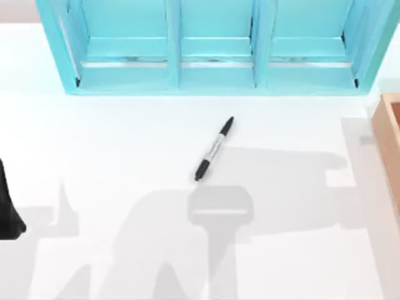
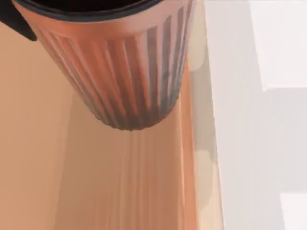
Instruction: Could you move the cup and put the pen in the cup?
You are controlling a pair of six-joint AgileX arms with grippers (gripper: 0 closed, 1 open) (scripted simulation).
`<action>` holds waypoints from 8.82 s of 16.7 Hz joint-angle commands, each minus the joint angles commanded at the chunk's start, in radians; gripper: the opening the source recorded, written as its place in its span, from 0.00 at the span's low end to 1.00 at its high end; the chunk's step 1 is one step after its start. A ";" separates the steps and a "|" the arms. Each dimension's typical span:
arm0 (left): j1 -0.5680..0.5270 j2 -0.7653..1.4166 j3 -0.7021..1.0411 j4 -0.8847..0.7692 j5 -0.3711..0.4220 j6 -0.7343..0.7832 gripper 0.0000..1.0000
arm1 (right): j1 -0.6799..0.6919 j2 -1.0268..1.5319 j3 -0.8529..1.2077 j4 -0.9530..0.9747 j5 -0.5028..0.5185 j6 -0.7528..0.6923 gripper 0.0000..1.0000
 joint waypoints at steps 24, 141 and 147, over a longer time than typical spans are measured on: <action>0.000 0.000 0.000 0.000 0.000 0.000 1.00 | 0.460 0.185 0.158 0.035 0.037 0.470 0.00; 0.000 0.000 0.000 0.000 0.000 0.000 1.00 | 0.749 0.419 0.307 0.325 -0.050 1.190 0.00; 0.000 0.000 0.000 0.000 0.000 0.000 1.00 | 0.818 0.228 0.176 0.263 -0.041 1.258 0.00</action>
